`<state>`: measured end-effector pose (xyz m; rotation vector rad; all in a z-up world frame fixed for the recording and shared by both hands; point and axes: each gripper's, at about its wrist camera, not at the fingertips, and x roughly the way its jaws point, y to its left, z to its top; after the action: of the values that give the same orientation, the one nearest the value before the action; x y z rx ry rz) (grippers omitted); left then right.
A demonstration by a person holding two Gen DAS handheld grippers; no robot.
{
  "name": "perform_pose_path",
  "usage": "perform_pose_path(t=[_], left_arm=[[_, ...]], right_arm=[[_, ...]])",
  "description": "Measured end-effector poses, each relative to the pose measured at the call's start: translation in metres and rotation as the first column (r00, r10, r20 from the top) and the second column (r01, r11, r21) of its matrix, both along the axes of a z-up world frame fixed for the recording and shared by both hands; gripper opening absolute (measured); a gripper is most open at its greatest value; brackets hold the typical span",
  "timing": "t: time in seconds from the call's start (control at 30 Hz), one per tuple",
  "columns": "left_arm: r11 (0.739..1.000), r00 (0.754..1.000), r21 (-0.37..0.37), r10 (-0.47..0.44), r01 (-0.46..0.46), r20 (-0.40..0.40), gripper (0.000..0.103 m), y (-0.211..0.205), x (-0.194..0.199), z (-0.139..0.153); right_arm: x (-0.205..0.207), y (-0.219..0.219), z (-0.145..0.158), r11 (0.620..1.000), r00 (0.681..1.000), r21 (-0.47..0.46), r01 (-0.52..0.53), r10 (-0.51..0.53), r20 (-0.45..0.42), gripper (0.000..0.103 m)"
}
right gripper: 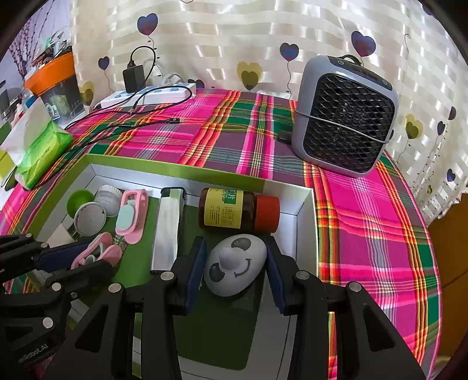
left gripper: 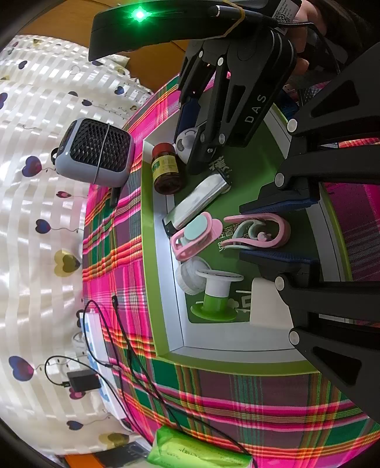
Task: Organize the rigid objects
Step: 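Carry the pink hook with the left gripper while the right carries the gadget into the box, then open the right gripper to release the gadget while the left releases the pink hook in the box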
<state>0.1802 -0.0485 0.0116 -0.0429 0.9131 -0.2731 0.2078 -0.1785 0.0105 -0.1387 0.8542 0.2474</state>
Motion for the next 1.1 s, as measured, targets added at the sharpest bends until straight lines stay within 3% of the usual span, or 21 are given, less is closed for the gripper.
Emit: perform_pose_path(t=[0.57, 1.1], left_arm=[[1.000, 1.000, 0.025, 0.003, -0.004, 0.002, 0.031, -0.001, 0.001, 0.002], [0.996, 0.997, 0.087, 0.016, -0.022, 0.075, 0.032, 0.000, -0.021, 0.018]], right_arm=[[-0.002, -0.002, 0.004, 0.999, 1.000, 0.051, 0.008, -0.008, -0.013, 0.048], [-0.017, -0.010, 0.015, 0.992, 1.000, 0.124, 0.021, -0.023, 0.016, 0.049]])
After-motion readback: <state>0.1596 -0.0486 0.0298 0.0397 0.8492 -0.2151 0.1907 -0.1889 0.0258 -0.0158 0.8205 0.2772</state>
